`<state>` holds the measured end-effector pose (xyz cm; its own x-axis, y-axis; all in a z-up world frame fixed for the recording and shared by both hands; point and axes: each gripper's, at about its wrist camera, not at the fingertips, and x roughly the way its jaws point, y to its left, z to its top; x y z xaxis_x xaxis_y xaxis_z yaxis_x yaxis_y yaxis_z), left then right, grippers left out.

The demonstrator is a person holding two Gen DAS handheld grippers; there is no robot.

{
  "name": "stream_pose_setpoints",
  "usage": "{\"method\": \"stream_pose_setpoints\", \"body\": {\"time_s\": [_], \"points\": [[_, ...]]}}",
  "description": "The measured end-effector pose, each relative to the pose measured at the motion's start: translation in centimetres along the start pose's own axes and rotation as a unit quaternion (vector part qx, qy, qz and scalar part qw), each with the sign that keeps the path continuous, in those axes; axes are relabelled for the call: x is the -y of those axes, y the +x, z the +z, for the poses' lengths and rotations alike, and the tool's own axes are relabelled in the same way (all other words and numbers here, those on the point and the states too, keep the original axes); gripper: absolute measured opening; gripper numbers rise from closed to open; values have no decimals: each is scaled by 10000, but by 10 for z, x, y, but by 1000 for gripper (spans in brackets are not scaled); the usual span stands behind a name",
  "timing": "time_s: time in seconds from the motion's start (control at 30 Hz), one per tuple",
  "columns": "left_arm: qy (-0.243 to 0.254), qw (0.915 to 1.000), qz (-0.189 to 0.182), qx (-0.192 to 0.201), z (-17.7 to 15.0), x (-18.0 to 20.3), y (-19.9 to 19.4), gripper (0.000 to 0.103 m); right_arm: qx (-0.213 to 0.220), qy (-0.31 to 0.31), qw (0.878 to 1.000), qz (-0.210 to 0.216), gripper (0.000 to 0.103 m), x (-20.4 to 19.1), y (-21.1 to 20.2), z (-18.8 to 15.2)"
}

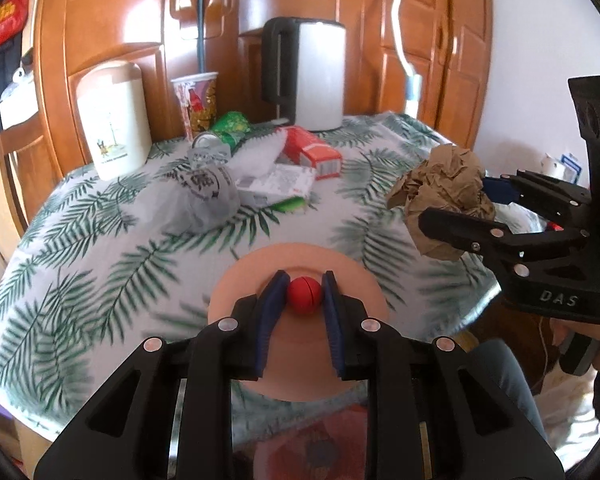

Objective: Collect trash
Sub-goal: 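Lower the peach lid and brown paper into the pink bin and open both grippers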

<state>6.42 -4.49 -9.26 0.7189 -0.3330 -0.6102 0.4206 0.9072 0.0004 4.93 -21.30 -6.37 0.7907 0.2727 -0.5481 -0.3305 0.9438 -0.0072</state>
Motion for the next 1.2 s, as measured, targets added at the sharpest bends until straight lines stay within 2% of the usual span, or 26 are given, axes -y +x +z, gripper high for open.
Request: {"method": "stream_pose_setpoints", "body": {"time_s": [0.23,0.37,0.43,0.67,0.9,1.2], "points": [[74,9997,-65,-229,-47,9,-36,23,-151,71,9991,392,60,-35,-33,-41],[77,9986,-125,-503,-82,11,-41,23,-486,35,9970,603,60,-55,-34,-75],[38,9970,-120,-758,-105,10,-35,23,-720,53,9949,707,60,-63,-27,-94],[-169,9864,-195,-1624,-172,5,10,23,-1466,182,9845,941,60,-79,12,-155],[-201,9686,-194,-2470,-228,0,67,23,-2376,189,9646,1133,60,-91,70,-216],[-197,9473,-230,-3190,-266,-5,126,23,-3290,154,9364,1212,60,-92,138,-278]]}}
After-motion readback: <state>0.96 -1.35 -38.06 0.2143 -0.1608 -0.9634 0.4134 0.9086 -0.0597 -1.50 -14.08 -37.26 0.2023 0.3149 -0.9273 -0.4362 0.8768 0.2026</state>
